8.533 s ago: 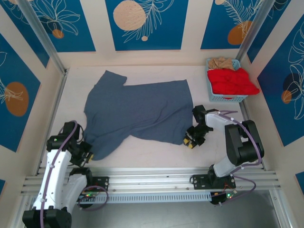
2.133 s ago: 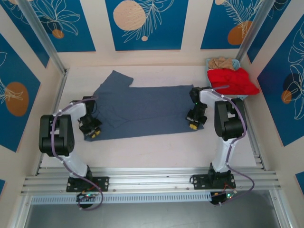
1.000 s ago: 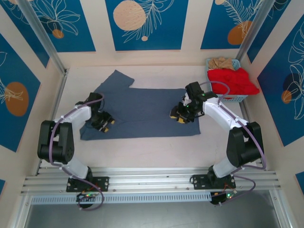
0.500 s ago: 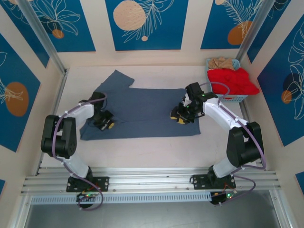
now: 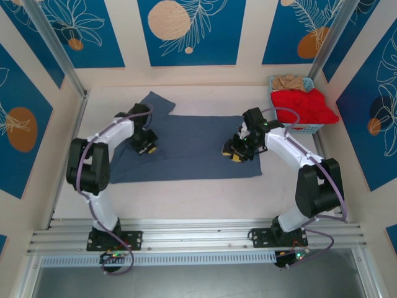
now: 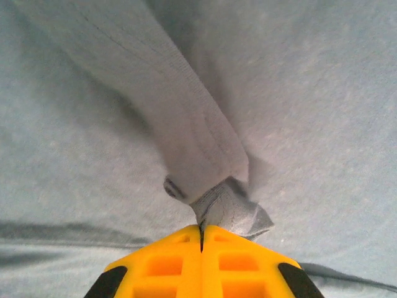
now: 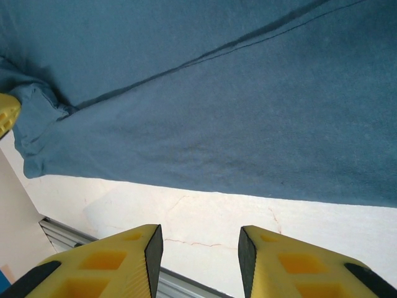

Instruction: Fold and stack the t-shirts

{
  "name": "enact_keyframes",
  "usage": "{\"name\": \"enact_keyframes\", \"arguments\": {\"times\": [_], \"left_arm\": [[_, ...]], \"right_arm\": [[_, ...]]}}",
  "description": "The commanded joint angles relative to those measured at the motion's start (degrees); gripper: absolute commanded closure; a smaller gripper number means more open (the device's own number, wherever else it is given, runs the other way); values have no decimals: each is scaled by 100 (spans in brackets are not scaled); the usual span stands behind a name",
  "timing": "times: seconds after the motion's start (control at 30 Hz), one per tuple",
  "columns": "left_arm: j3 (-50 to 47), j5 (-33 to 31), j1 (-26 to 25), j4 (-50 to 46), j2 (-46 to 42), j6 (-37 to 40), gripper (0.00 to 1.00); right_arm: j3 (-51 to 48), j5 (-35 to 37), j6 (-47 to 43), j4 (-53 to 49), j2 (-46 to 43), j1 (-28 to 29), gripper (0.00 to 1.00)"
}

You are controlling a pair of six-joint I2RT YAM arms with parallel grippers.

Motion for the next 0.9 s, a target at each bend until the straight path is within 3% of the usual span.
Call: {"name": "enact_keyframes", "arguments": {"times": [0.0,0.37,0.5,0.57,0.67,0.73,0.87], "left_arm": [[592,-410,-157,-642,379,584,100],[1723,-815,-457,-1184,1333,1312,100],[1673,-1104,-489,-1119,905,1319,67],[1584,-1252,-514,-1118,490,1277,42],[1023,-1374,-482,-1097,-329,1128,31],[351,-1222,-337,-1078,-851,939,33],[-1322,-126,623,-517,-1570,426,54]], "right_arm": [[192,-274,20,-141,79,-46,61],[190,-369,0,-263,230,-98,61],[97,-204,35,-286,182,-181,60],[-24,-80,107,-267,110,-323,60],[-241,176,201,-280,6,-583,59],[-401,284,254,-288,-48,-806,59],[-477,420,256,-357,61,-1148,61]]}}
